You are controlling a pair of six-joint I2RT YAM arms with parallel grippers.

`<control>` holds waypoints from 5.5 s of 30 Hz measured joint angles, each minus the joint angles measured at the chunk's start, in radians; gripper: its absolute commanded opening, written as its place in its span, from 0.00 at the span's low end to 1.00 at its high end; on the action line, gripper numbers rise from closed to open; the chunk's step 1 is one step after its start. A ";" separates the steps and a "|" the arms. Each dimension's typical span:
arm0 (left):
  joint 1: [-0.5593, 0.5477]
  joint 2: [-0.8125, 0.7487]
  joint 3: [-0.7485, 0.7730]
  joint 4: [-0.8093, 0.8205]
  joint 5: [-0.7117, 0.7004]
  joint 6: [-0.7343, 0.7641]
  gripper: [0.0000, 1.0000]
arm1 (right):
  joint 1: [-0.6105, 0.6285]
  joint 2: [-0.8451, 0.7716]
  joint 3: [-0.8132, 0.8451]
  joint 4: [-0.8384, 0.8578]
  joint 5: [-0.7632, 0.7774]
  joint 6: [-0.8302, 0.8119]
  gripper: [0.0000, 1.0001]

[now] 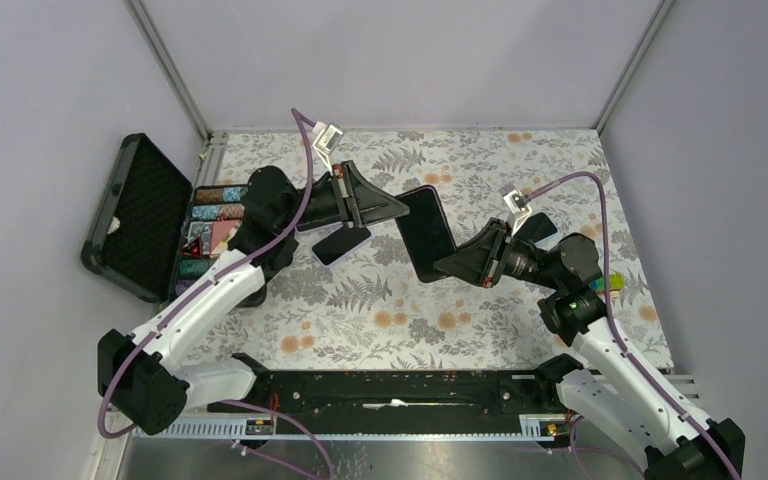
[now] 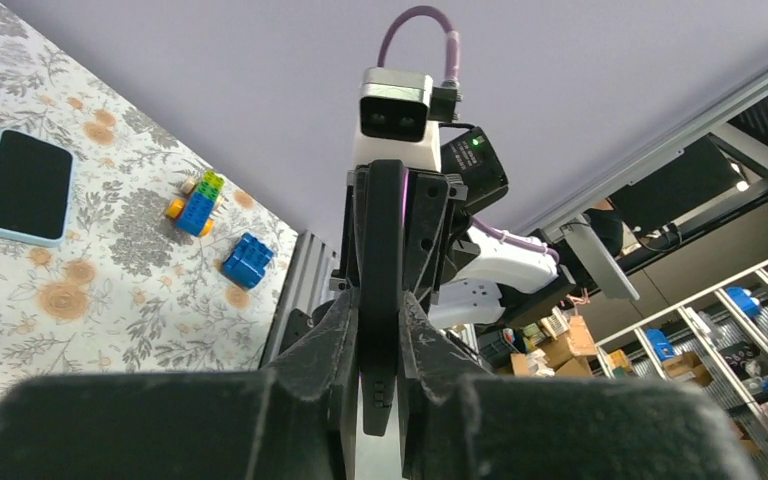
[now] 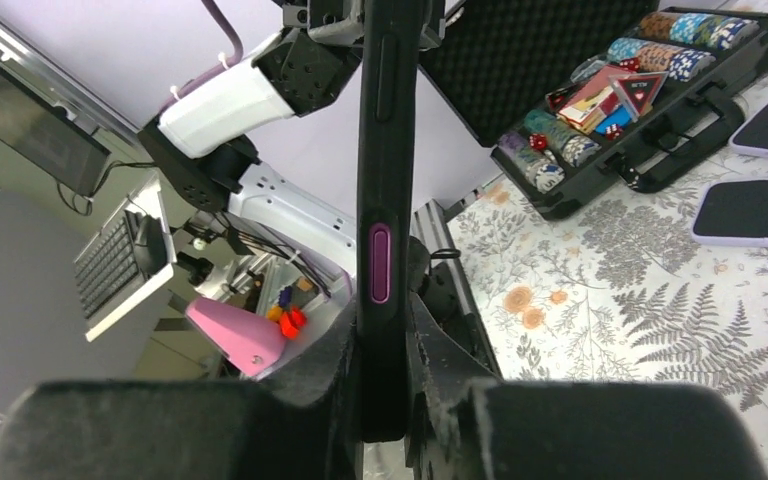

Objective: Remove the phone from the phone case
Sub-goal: Pick up the phone at the center of the board, then remove the phone case from the phone.

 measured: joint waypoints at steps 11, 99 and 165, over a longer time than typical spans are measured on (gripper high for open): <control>-0.034 -0.061 -0.111 0.080 -0.124 -0.103 0.72 | 0.002 -0.039 -0.062 0.034 0.072 0.158 0.00; 0.219 0.047 -0.166 0.319 -0.232 -0.523 0.00 | -0.004 0.524 0.145 0.572 0.285 0.611 0.35; 0.208 0.029 -0.240 0.436 -0.316 -0.601 0.00 | 0.010 0.266 0.023 0.404 0.347 0.418 0.93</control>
